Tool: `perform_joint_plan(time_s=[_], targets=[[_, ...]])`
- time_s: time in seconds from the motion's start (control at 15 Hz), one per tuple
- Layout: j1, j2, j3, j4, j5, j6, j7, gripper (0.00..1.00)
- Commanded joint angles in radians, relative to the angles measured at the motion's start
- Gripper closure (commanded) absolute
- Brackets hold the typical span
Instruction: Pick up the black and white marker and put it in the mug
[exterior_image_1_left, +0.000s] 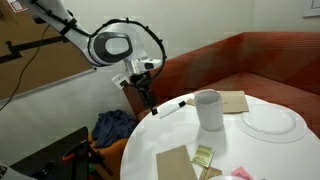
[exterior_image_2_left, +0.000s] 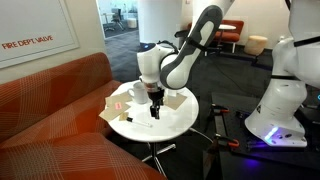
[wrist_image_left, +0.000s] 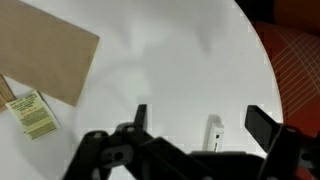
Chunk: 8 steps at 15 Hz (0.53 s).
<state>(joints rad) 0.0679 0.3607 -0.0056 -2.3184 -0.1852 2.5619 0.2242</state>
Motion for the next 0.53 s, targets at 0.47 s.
perform_joint_plan(time_s=[0.47], targets=[[0.119, 0.137, -0.103, 0.114, -0.026, 0.149, 0.128, 0.0]])
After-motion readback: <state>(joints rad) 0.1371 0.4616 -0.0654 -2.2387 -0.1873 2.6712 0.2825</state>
